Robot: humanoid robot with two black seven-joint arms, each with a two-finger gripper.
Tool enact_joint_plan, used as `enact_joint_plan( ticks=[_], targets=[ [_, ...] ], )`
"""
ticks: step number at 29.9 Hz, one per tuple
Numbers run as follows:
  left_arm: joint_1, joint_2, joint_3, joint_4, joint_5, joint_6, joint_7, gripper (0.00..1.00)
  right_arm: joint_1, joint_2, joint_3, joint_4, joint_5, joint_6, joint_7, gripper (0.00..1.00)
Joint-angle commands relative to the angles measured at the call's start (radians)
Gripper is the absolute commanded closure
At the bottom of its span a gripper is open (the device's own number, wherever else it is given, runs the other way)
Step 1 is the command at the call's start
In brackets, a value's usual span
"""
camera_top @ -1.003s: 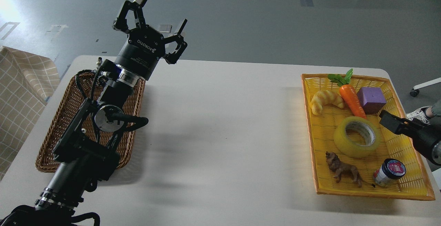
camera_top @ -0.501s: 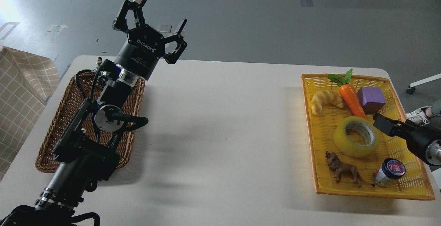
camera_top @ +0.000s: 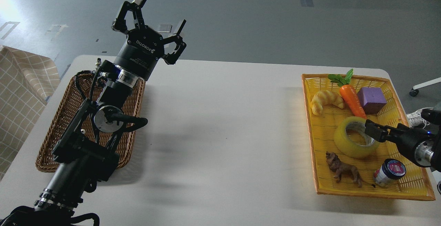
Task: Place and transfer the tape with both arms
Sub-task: 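Lower the right gripper toward the yellow tape roll on the tray, then grasp the yellow tape roll with the right gripper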
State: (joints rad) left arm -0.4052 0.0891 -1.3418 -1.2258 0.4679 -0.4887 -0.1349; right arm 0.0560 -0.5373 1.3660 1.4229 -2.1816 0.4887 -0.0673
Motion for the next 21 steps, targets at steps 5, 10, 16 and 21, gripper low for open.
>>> enact_joint_plan(
  ticks=[5,10,16,21],
  targets=[
    [0.002,0.000,-0.008,0.000,-0.003,0.000,0.000,0.01,-0.001,0.011,-0.033,-0.007,0.000,0.000,0.000,0.03],
    [0.000,0.001,-0.008,0.000,-0.005,0.000,0.000,0.01,-0.001,0.030,-0.034,-0.018,0.000,0.000,0.000,0.04],
    [0.000,0.005,-0.008,0.000,-0.005,0.000,0.000,0.01,-0.002,0.039,-0.034,-0.030,0.000,0.000,0.000,0.05],
    [0.002,0.003,-0.008,0.000,-0.005,0.000,0.000,0.01,-0.001,0.045,-0.045,-0.050,0.000,0.000,0.000,0.06]
  ],
)
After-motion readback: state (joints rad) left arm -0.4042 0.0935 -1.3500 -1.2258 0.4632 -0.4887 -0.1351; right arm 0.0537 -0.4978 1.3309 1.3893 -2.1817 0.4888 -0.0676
